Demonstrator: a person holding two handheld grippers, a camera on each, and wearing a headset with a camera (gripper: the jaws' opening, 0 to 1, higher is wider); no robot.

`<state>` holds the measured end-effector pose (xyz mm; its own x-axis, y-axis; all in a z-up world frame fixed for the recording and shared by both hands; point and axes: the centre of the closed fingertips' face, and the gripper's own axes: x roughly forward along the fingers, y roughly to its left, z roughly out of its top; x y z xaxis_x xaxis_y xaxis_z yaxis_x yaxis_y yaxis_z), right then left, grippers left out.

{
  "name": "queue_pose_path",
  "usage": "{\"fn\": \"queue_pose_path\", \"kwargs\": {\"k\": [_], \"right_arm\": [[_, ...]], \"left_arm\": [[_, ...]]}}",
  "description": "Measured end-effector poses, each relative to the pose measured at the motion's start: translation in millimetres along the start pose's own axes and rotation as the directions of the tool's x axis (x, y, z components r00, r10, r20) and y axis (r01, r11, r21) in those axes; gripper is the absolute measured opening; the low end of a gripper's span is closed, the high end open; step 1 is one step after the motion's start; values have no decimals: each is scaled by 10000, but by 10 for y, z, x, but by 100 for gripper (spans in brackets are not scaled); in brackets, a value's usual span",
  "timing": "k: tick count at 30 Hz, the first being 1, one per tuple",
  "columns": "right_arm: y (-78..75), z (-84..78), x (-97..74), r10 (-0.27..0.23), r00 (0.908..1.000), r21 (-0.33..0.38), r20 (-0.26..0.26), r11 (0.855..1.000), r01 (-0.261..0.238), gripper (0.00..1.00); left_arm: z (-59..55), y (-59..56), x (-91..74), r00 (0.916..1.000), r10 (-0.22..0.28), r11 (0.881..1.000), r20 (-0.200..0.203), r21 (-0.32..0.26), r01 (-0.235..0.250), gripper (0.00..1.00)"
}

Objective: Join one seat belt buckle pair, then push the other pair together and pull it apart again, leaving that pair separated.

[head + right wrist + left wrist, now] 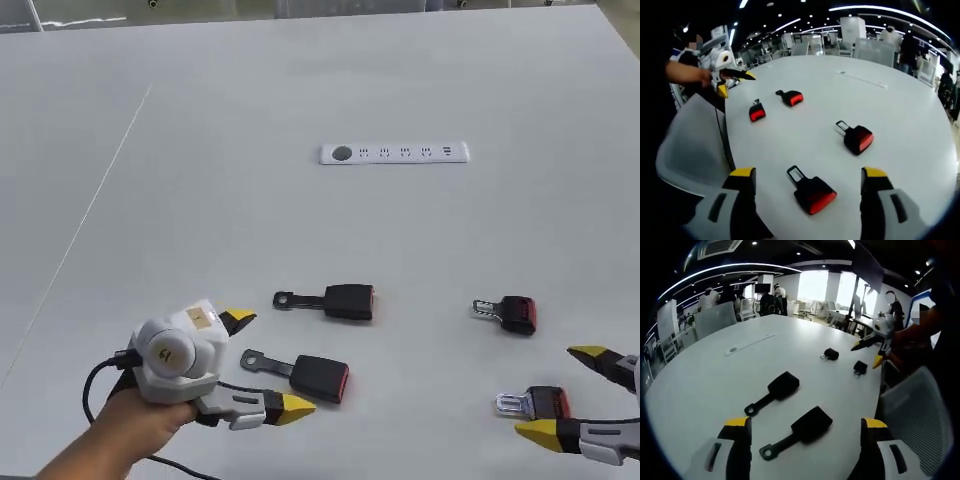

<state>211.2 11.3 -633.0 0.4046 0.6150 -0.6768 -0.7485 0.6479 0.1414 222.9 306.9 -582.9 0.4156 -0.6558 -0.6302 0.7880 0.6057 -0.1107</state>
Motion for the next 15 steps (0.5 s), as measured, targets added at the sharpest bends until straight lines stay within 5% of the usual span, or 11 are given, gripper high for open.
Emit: {"fn": "queue_pose_path", "kwargs": {"k": [15], "right_arm": [[14,-115,50,931,9921,-881,-838,9910,-1005,82]], "left_arm": [[-61,-63,357,9937,-866,9934,-714,686,916,91]]}}
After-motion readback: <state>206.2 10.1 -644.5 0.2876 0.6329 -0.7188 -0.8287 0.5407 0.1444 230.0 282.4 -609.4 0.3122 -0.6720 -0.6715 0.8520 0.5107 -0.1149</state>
